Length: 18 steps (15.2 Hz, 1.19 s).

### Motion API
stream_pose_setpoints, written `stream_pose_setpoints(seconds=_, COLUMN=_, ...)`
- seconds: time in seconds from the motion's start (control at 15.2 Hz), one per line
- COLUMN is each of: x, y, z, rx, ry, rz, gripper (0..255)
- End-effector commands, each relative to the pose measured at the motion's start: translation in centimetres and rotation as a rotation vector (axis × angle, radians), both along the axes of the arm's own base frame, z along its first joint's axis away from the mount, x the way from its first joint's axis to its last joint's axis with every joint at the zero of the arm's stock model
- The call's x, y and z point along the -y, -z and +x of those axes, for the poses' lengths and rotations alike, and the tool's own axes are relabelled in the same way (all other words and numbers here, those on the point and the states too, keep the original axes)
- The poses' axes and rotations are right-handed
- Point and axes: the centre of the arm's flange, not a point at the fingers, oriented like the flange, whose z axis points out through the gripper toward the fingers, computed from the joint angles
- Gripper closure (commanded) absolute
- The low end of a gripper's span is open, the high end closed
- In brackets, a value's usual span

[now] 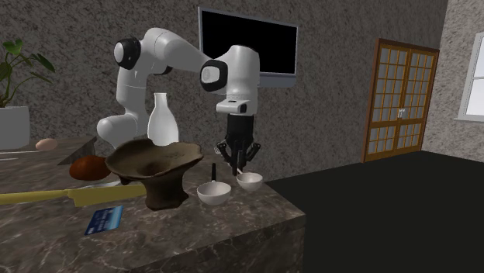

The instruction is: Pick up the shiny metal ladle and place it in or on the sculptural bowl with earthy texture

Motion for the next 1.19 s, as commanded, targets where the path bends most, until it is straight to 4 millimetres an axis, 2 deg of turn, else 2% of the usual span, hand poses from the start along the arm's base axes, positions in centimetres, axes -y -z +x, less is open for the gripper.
stream_pose_setpoints(seconds=0.0, x=-0.1, y=-1.0, z=-0.1, rx=0.0, ry=0.0, rz=0.0, gripper=255)
stream_pose_setpoints(seconds=1.12, x=-0.1, y=-9.9, z=-0.1, rx=0.0, ry=0.0, rz=0.0, gripper=255)
